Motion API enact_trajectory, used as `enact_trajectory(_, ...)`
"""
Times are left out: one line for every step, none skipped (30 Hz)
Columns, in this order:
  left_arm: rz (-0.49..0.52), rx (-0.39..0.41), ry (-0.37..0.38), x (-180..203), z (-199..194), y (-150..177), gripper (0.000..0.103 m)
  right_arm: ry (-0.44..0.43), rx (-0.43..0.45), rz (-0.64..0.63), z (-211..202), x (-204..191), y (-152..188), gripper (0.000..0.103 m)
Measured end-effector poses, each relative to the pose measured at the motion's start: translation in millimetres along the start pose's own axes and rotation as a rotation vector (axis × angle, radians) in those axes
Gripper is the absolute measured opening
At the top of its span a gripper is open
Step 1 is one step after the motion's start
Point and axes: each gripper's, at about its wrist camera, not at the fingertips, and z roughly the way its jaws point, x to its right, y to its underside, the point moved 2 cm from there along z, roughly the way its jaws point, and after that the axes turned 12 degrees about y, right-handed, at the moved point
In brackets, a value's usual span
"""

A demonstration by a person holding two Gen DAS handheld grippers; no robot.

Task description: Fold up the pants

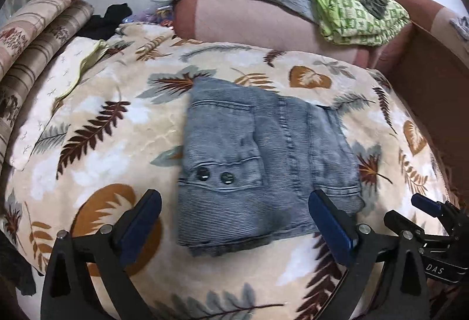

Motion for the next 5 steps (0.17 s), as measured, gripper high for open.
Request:
enact_trajectory(0.01, 0.015, -0.008, 4.2, -1.9, 0.0, 0.103, 0.005, -0.002, 0.009, -2.2, 4.5, 1.4, 0.089)
enact_trajectory(0.015, 0.024, -0.02, 6.8, -3.0, -0.2, 0.103, 0.006, -0.002, 0.016, -3.4, 6.7, 3.0, 0.089)
enact_trajectory(0.026, 0.026, -0.024, 10.1, -3.2, -1.2, 0.103, 0.007, 0.001, 0.023, -4.8, 9.9, 2.4, 0.089)
enact_trajectory(0.034, 0.02, -0.02, 11.9, -3.0, -1.7, 0.103, 0.008, 0.002, 0.029, -5.4, 12.1, 1.1, 0.089)
enact_trajectory(0.036, 0.018, -0.016, 13.6, -3.4, -2.5, 0.103, 0.006, 0.005, 0.038, -6.8, 14.1, 0.0, 0.089)
